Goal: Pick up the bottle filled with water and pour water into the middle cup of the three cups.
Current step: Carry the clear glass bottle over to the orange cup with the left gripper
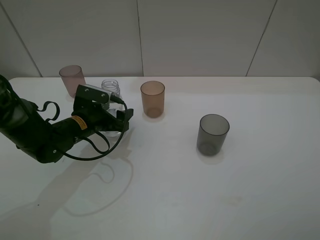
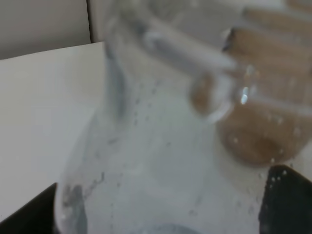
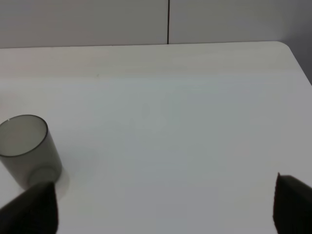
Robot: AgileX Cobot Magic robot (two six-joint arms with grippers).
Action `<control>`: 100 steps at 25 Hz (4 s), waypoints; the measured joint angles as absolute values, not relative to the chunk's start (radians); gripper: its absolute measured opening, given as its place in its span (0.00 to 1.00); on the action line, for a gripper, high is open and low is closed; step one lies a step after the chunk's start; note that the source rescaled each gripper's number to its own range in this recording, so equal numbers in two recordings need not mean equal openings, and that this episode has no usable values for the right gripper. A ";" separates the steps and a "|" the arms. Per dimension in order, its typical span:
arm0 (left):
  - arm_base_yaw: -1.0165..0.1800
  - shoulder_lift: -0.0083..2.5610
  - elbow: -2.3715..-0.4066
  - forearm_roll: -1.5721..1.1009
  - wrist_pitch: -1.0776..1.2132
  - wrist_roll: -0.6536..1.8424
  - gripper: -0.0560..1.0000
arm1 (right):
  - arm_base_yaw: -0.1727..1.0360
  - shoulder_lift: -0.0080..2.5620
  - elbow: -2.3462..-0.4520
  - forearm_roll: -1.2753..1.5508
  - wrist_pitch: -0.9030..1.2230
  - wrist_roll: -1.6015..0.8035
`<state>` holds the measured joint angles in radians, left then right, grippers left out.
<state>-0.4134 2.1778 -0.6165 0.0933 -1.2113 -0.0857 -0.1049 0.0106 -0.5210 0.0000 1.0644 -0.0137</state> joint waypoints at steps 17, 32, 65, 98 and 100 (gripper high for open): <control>-0.413 2.178 -0.615 0.086 -1.212 -0.095 0.07 | -0.105 0.011 -0.521 0.000 1.064 -0.014; -0.414 2.117 -0.612 0.083 -1.185 -0.019 0.07 | -0.105 0.011 -0.521 0.000 1.064 -0.014; -0.425 1.806 -1.130 0.255 0.251 0.429 0.07 | -0.105 0.011 -0.521 0.000 1.064 -0.014; -0.531 1.971 -1.358 0.630 0.544 0.468 0.07 | -0.105 0.011 -0.521 0.000 1.064 -0.014; -0.531 1.972 -1.358 0.663 0.535 0.471 0.07 | -0.105 0.011 -0.521 0.000 1.064 -0.014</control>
<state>-0.5310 1.9723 -1.3580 0.6635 0.5353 0.4706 -0.1049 0.0106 -0.5210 0.0000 1.0644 -0.0137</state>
